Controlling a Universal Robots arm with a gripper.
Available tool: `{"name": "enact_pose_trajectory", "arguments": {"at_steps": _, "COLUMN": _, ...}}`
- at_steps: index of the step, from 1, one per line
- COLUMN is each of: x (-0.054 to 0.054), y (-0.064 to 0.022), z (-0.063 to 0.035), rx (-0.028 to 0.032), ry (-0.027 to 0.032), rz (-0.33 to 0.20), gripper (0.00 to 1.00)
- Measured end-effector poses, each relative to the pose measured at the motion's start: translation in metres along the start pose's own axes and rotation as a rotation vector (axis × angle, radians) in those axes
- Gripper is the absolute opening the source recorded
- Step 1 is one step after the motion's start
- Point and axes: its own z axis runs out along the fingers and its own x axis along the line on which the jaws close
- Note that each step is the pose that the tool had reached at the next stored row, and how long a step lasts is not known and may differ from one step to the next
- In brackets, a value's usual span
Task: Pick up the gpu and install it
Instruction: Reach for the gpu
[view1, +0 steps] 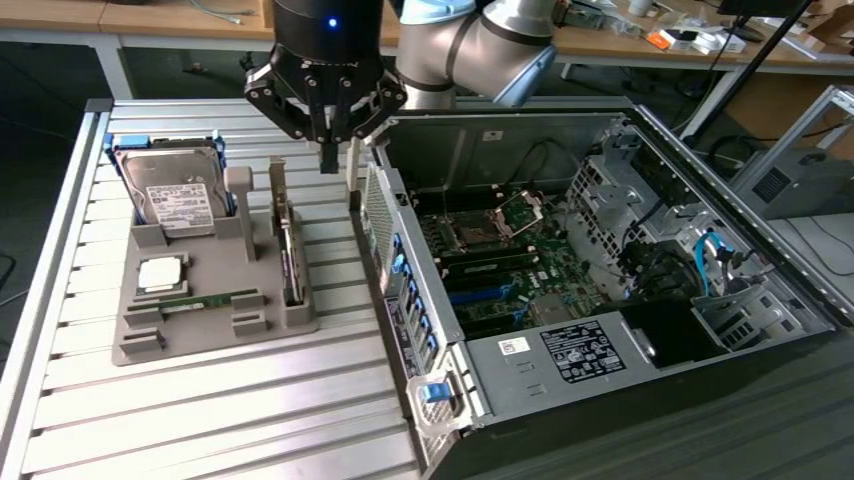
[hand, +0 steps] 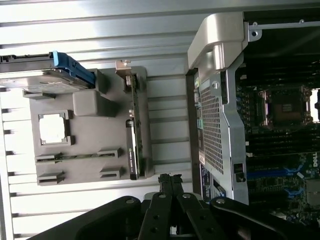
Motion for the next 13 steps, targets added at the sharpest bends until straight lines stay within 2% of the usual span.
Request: {"name": "enact_pose_trajectory", "arguments": {"at_steps": 13, "x": 0.016, "y": -0.0012, "z": -0.0004, "rx": 0.0000, "ry": 0.0000, "rz": 0.000, "gripper": 0.11}}
